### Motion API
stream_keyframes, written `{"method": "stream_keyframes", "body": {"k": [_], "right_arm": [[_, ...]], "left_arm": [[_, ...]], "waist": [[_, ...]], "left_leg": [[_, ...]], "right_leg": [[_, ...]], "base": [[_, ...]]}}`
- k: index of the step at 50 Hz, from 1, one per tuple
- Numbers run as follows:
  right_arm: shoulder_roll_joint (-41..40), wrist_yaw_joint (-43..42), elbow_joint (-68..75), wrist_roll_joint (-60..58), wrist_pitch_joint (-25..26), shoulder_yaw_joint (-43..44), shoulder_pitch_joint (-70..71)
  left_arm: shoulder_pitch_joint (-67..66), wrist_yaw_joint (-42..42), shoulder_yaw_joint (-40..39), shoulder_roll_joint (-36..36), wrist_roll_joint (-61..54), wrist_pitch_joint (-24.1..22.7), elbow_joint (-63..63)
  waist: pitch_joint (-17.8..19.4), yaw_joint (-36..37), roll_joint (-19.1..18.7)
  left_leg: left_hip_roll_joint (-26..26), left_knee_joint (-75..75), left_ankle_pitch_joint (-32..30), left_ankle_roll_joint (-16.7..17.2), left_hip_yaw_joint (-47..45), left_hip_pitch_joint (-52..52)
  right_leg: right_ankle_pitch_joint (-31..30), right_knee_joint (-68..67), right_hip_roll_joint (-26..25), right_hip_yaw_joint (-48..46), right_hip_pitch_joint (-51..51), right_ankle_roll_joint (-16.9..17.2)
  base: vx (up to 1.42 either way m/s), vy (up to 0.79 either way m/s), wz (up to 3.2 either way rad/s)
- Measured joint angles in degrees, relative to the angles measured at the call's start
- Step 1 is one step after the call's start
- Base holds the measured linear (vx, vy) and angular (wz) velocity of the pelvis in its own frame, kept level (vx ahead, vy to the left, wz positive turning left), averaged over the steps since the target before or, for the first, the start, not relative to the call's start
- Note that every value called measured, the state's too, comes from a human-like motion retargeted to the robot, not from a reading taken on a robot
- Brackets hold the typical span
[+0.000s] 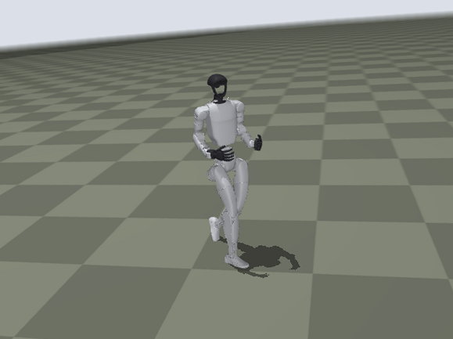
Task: Walk run
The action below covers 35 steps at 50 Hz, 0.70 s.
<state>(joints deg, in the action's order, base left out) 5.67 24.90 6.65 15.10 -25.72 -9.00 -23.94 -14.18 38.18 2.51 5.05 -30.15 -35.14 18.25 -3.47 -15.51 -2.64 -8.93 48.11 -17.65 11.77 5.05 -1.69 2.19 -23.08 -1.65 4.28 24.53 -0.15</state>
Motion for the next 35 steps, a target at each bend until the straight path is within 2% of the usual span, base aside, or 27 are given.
{"method": "stream_keyframes", "body": {"k": [1,2,3,5,7,10,13,15,18,20,21,23,25,27,28,30,32,35], "right_arm": [[0.5,0.6,0.9,1.0,0.5,-0.3,1.3],[0.9,0.9,1.7,1.7,1.0,-0.7,2.6],[1.2,0.7,2.5,1.9,1.1,-1.5,3.5],[1.9,-0.5,3.7,1.5,1.0,-2.1,5.4],[2.6,-1.0,3.5,0.3,0.4,-1.7,6.5],[4.3,-0.6,1.9,-0.7,-1.2,-1.6,7.7],[5.9,0.4,-0.7,0.7,-1.6,-0.6,8.7],[7.1,1.3,-2.5,2.0,-1.2,0.6,9.2],[7.8,3.0,-4.3,3.2,-0.7,2.8,9.0],[7.3,3.9,-4.1,3.9,-0.7,3.7,8.5],[6.9,4.1,-3.6,4.2,-0.6,3.4,8.2],[5.2,4.4,-1.9,4.8,0.0,2.2,7.4],[2.8,5.1,0.2,4.8,0.4,1.9,6.7],[0.7,6.0,1.9,4.1,0.8,0.9,5.9],[0.1,5.8,2.5,3.6,0.8,-0.2,5.4],[-0.4,4.9,3.2,3.2,0.9,-1.6,4.9],[-1.2,4.9,3.8,2.9,1.4,-1.2,4.7],[-1.8,5.1,4.0,1.8,1.5,0.9,3.3]], "left_arm": [[-0.7,1.0,-0.6,-1.9,-0.4,0.1,2.0],[-1.5,1.6,-1.3,-3.4,-1.0,-0.1,3.7],[-2.6,1.5,-1.9,-4.2,-1.6,-0.6,4.6],[-4.9,0.4,-2.8,-4.9,-3.1,-2.5,5.3],[-7.0,-1.4,-3.8,-4.5,-3.7,-4.5,5.0],[-8.8,-3.9,-5.3,-1.9,-3.5,-6.0,3.6],[-9.4,-4.9,-6.2,1.0,-3.1,-5.6,1.4],[-9.0,-5.5,-6.5,2.1,-3.5,-5.1,0.1],[-7.7,-6.5,-6.9,1.5,-3.9,-5.0,-0.6],[-6.4,-7.5,-7.3,-0.9,-3.5,-5.2,-0.1],[-6.3,-7.8,-7.6,-2.0,-3.4,-5.3,0.1],[-6.2,-8.4,-8.2,-4.6,-3.4,-5.6,0.7],[-5.9,-9.0,-8.2,-6.2,-3.2,-6.2,2.0],[-5.1,-9.5,-7.8,-7.0,-3.9,-6.0,3.4],[-4.5,-9.3,-7.4,-7.6,-4.5,-5.5,3.9],[-3.2,-8.2,-5.8,-8.5,-5.5,-3.7,4.4],[-1.1,-7.2,-4.3,-8.3,-6.3,-2.5,4.7],[3.2,-7.0,-2.6,-7.2,-6.7,-2.3,5.8]], "waist": [[0.1,0.6,1.1],[0.1,0.9,2.1],[-0.2,0.7,2.8],[0.1,2.8,4.3],[0.5,6.1,5.7],[1.3,10.9,6.6],[2.5,14.0,6.0],[3.2,15.8,5.9],[3.4,17.5,6.2],[2.9,16.6,6.5],[2.8,16.9,7.7],[2.4,19.3,10.1],[1.6,21.1,11.2],[1.2,19.0,9.5],[1.3,17.6,8.2],[2.0,15.5,5.9],[1.2,14.5,0.9],[0.5,14.4,-2.2]], "left_leg": [[-0.2,4.0,-0.2,1.9,-2.8,-2.9],[-0.2,7.0,0.6,2.2,-4.9,-5.4],[0.1,7.7,3.5,-1.0,-5.9,-7.0],[2.2,7.7,6.8,-8.6,-11.9,-11.6],[2.8,2.7,9.7,-10.2,-15.1,-15.5],[4.9,-8.4,14.3,-13.3,-21.9,-19.5],[5.0,-20.9,19.6,-17.8,-25.9,-22.5],[5.1,-28.4,22.4,-20.6,-30.4,-24.5],[2.6,-38.0,26.3,-22.7,-36.5,-25.0],[-0.6,-43.2,25.7,-25.3,-39.6,-23.6],[-0.6,-43.5,24.7,-26.2,-41.9,-21.7],[0.3,-42.8,22.9,-26.8,-46.4,-17.6],[0.9,-42.2,24.5,-26.8,-40.6,-16.5],[2.4,-37.8,27.7,-26.8,-29.7,-17.4],[3.8,-35.2,29.3,-26.8,-29.0,-16.5],[4.8,-32.9,31.9,-26.8,-29.6,-12.4],[7.2,-34.8,31.8,-26.8,-23.9,-10.6],[7.0,-36.5,31.6,-26.8,-19.0,-8.2]], "right_leg": [[0.4,1.0,2.8,-2.0,-1.8,0.2],[0.7,2.3,5.3,-4.4,-3.7,0.3],[0.7,3.9,7.4,-7.8,-5.7,0.0],[-0.3,7.1,8.1,-10.1,-9.1,-1.1],[-2.5,11.3,9.3,-12.7,-12.8,0.0],[-4.7,16.5,11.2,-23.7,-18.4,3.2],[-3.0,18.6,8.7,-27.8,-22.7,5.2],[-0.7,19.5,6.5,-29.0,-25.2,5.0],[1.9,20.7,3.7,-34.2,-28.9,3.9],[2.3,20.8,1.9,-37.9,-31.7,4.3],[1.5,20.4,2.1,-37.3,-32.9,4.5],[-4.2,17.7,2.9,-35.8,-35.3,6.2],[-16.1,12.9,3.6,-36.5,-36.0,6.5],[-28.0,2.9,1.7,-32.5,-32.2,1.7],[-31.1,-4.6,1.7,-32.3,-29.7,-1.5],[-32.2,-19.9,1.7,-29.4,-24.6,-6.0],[-29.1,-20.3,-5.7,-24.6,-18.8,-5.3],[-20.5,-23.0,-6.2,-20.8,-11.2,-7.9]], "base": [[0.76,0.05,1.83],[0.84,-0.04,1.31],[0.75,-0.06,1.35],[0.67,0.01,1.09],[0.67,0.07,0.72],[0.53,0.01,0.82],[0.51,-0.02,1.43],[0.56,-0.05,1.57],[0.76,0.04,1.45],[0.80,-0.03,1.64],[0.88,-0.23,0.84],[1.14,-0.26,-0.10],[1.21,-0.17,0.21],[1.16,0.09,1.30],[1.05,0.23,1.77],[1.02,0.30,2.03],[0.69,0.31,2.10],[0.77,0.19,2.05]]}}
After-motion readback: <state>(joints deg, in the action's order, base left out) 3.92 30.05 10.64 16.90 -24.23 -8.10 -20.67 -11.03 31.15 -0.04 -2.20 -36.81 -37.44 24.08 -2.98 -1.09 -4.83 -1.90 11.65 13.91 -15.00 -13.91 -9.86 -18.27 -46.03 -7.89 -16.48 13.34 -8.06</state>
